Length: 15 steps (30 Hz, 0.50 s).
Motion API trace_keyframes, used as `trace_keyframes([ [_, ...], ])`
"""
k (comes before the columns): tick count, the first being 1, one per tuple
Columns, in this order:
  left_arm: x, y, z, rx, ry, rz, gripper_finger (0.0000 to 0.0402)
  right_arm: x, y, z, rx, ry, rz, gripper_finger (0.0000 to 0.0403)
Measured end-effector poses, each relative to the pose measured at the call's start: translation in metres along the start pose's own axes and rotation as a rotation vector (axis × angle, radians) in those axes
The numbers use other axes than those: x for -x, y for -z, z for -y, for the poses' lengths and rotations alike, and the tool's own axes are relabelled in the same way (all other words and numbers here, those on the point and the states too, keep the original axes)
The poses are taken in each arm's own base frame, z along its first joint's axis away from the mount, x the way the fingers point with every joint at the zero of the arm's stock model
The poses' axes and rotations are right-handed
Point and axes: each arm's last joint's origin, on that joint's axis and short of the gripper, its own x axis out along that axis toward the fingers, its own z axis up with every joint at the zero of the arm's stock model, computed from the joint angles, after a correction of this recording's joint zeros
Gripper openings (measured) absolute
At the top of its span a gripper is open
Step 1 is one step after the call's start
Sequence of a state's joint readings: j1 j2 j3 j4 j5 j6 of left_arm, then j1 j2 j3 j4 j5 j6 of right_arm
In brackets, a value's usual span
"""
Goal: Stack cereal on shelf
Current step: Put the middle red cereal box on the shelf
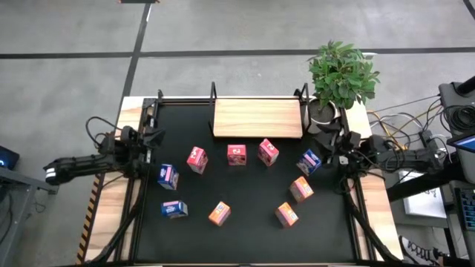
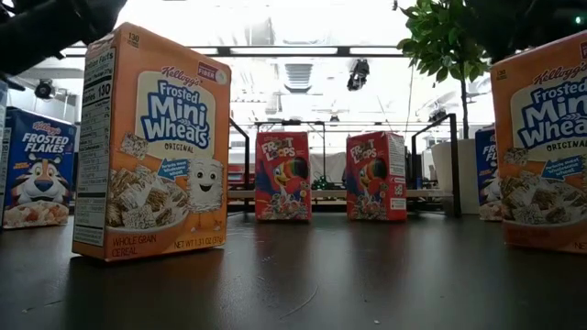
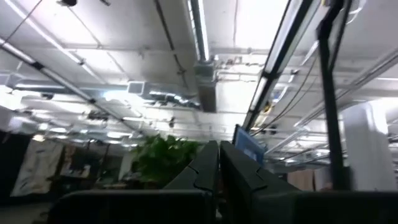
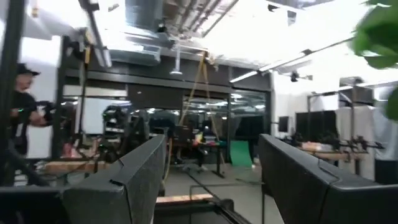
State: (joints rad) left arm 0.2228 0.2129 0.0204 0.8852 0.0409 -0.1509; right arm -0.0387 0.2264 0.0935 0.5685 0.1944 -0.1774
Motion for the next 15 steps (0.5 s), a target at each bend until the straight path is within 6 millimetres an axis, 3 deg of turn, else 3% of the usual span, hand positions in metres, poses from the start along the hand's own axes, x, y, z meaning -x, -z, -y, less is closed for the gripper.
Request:
trace_keyframes([
  [8, -0.020, -0.003, 0.001, 0.083, 0.024, -0.044, 0.0000, -0.041, -0.003, -0.012, 0.056, -0.089, -0.158, 0.0244],
  [15, -0.060, -0.015, 0.004, 0.046, 0.088, -0.324, 0.0000, -0.082, -0.008, -0.025, 0.067, -0.135, -0.253, 0.0244],
])
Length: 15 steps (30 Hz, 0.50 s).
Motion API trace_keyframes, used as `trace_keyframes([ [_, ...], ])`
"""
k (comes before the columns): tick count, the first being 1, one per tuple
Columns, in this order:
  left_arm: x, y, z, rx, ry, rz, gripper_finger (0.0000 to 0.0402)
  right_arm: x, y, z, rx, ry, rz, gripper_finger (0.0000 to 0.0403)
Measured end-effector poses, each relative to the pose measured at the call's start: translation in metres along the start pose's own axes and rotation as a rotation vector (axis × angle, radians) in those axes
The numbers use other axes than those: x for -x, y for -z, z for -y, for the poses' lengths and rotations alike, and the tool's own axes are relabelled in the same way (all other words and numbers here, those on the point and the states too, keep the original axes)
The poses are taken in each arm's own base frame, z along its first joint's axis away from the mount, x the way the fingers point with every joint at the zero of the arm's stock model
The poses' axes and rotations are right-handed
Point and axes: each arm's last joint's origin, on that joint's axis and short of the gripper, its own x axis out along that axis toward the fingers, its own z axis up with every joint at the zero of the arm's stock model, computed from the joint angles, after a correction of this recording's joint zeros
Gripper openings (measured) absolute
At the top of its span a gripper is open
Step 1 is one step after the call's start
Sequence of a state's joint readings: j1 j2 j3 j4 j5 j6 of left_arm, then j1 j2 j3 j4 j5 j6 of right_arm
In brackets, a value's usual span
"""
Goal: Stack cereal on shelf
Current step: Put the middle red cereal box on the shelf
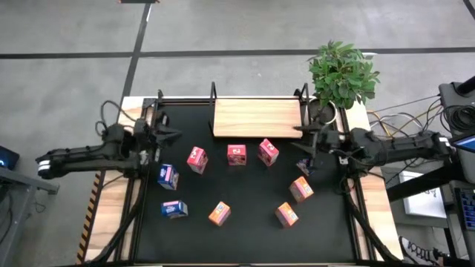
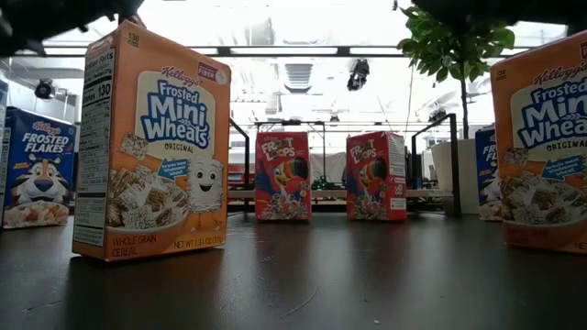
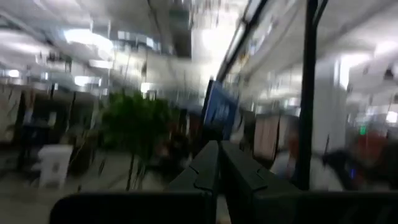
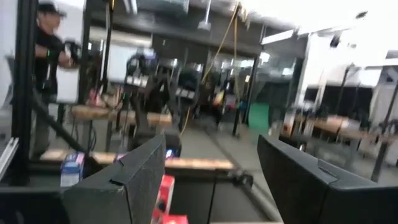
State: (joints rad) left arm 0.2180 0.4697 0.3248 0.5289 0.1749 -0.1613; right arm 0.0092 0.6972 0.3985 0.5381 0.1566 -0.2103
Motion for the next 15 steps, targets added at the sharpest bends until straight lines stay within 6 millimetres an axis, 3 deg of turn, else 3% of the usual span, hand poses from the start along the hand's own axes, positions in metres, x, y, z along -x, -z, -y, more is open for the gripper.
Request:
trace_keyframes([
  [6, -0.012, -0.009, -0.001, -0.096, -0.057, -0.323, 0.0000, -0.034, -0.005, -0.004, -0.016, -0.039, -0.207, 0.0244],
  [8, -0.012, -0.007, -0.002, -0.102, -0.059, -0.356, 0.0000, -0.046, -0.015, -0.004, -0.027, -0.041, -0.232, 0.0244],
  [15, -0.012, 0.002, -0.002, -0.058, -0.061, -0.351, 0.0000, -0.079, -0.023, -0.005, -0.007, -0.001, -0.515, 0.0244],
])
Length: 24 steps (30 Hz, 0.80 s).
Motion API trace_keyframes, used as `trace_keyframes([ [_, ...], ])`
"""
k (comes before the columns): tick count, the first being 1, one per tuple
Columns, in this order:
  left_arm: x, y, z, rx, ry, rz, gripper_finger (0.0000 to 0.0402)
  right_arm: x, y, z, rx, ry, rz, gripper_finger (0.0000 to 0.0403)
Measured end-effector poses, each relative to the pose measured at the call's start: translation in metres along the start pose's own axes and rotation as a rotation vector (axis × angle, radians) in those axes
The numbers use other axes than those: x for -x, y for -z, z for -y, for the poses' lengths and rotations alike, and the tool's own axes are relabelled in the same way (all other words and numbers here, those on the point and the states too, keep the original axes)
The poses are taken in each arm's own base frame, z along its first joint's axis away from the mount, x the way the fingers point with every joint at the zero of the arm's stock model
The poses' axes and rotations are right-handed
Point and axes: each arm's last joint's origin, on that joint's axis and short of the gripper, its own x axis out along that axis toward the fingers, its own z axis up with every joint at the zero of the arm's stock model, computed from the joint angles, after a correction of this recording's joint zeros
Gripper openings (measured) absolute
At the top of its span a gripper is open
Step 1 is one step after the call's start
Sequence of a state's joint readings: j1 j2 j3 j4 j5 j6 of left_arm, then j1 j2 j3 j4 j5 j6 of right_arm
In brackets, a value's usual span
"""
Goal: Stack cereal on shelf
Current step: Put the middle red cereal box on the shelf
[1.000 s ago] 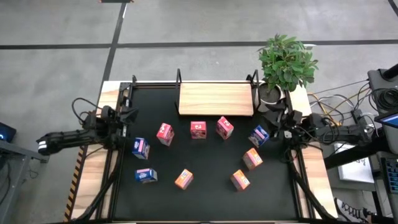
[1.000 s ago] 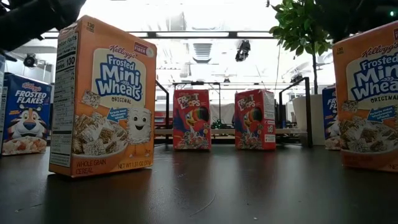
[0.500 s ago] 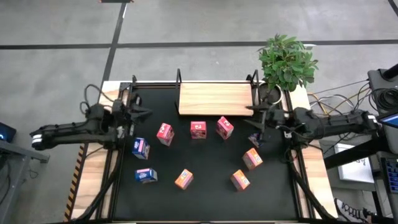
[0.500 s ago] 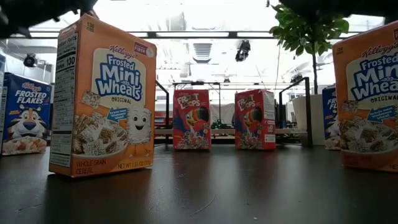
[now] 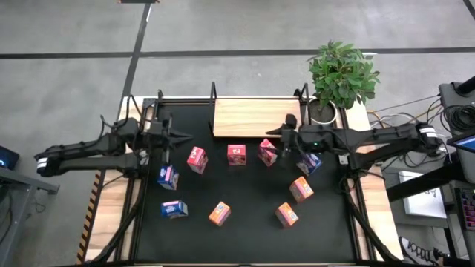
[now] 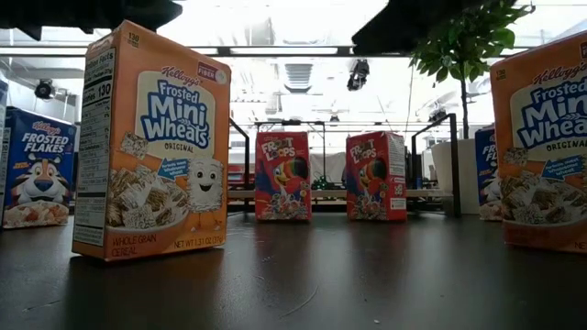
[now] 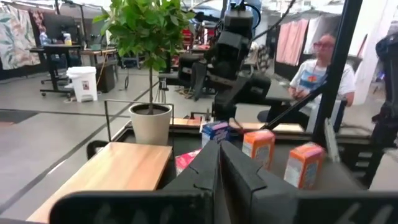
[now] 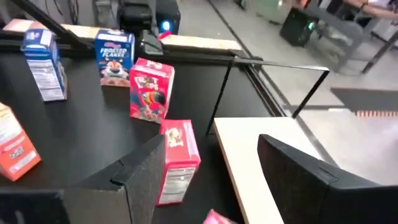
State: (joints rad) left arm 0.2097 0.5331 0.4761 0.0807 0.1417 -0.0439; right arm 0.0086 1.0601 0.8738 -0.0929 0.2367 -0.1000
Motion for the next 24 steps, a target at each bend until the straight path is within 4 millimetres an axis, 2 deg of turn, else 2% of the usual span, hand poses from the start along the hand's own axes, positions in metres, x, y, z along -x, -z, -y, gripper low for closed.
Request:
trace_keyframes([
  [7, -0.022, -0.002, 0.000, 0.024, 0.029, 0.030, 0.0000, -0.014, -0.014, -0.003, 0.028, -0.022, -0.201, 0.0244],
  [13, -0.053, -0.007, -0.003, 0.019, 0.026, -0.062, 0.0000, -0.013, -0.016, -0.008, 0.061, -0.044, -0.241, 0.0244],
  [18, -0.080, -0.012, -0.005, 0.000, 0.030, -0.207, 0.0013, 0.001, -0.013, -0.016, 0.088, -0.077, -0.208, 0.0244],
  [24, -0.114, -0.009, -0.007, -0.025, 0.040, -0.433, 0.0078, 0.025, -0.001, -0.018, 0.111, -0.019, -0.175, 0.0244],
])
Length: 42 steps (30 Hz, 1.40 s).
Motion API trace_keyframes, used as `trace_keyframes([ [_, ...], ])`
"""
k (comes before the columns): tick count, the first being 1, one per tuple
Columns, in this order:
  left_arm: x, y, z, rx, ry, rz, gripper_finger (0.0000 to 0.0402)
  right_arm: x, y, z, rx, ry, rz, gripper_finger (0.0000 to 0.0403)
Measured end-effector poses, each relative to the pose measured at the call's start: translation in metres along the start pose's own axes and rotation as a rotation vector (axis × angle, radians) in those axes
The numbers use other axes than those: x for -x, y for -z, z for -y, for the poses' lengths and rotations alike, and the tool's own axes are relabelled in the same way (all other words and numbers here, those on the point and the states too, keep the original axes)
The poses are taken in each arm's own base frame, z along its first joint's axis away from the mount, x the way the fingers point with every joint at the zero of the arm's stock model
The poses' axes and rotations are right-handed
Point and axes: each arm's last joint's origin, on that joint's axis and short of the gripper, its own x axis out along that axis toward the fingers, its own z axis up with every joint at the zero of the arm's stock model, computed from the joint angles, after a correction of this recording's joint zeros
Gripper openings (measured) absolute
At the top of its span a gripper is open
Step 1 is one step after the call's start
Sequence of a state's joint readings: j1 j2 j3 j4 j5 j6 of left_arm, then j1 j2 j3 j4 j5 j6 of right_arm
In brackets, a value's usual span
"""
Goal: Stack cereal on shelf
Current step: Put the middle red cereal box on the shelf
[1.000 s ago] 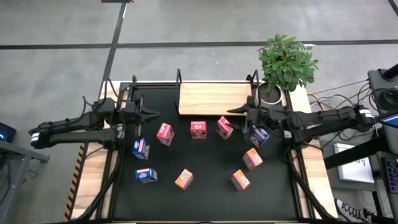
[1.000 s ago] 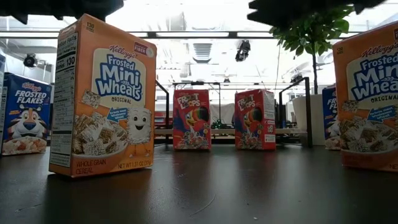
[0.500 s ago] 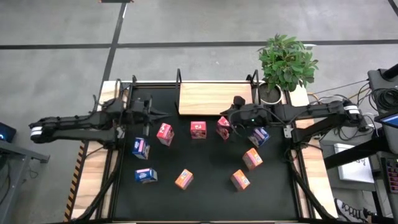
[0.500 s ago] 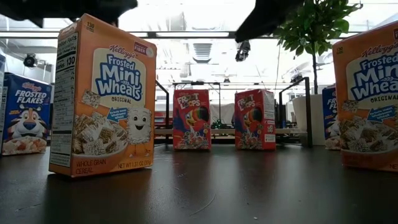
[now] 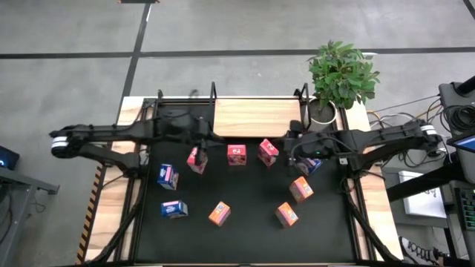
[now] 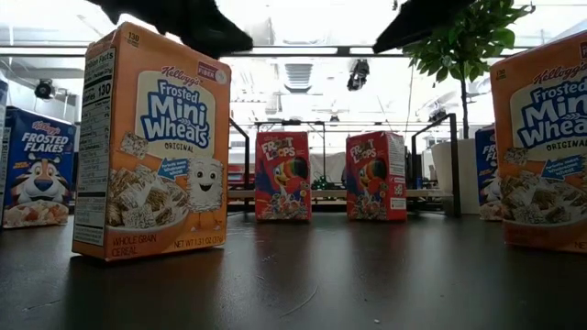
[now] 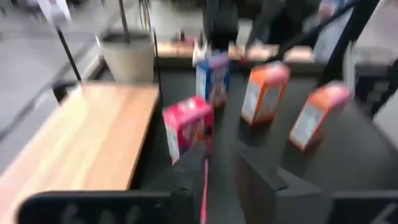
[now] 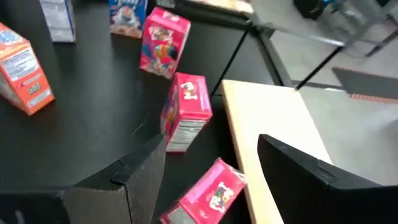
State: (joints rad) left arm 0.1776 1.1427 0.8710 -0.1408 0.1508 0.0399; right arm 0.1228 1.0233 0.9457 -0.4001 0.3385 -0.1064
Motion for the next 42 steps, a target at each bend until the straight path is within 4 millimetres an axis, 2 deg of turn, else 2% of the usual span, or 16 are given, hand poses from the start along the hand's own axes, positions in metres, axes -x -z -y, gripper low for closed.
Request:
trace_keyframes([
  [7, -0.042, 0.001, -0.005, -0.005, 0.013, -0.170, 0.0179, 0.017, 0.019, 0.002, -0.001, 0.005, 0.092, 0.0244],
  [12, -0.064, 0.007, -0.008, -0.021, 0.019, -0.234, 0.0221, 0.025, 0.031, 0.003, -0.001, 0.014, 0.152, 0.0244],
  [24, -0.094, 0.020, -0.012, -0.010, 0.016, -0.326, 0.0231, 0.037, 0.045, 0.006, -0.017, 0.021, 0.202, 0.0244],
  [35, -0.105, 0.031, -0.017, -0.072, -0.075, -0.383, 0.0283, 0.033, 0.047, 0.005, -0.010, 0.018, 0.185, 0.0244],
  [42, -0.110, 0.038, -0.017, -0.094, -0.057, -0.428, 0.0269, 0.032, 0.047, 0.005, -0.008, 0.018, 0.181, 0.0244],
])
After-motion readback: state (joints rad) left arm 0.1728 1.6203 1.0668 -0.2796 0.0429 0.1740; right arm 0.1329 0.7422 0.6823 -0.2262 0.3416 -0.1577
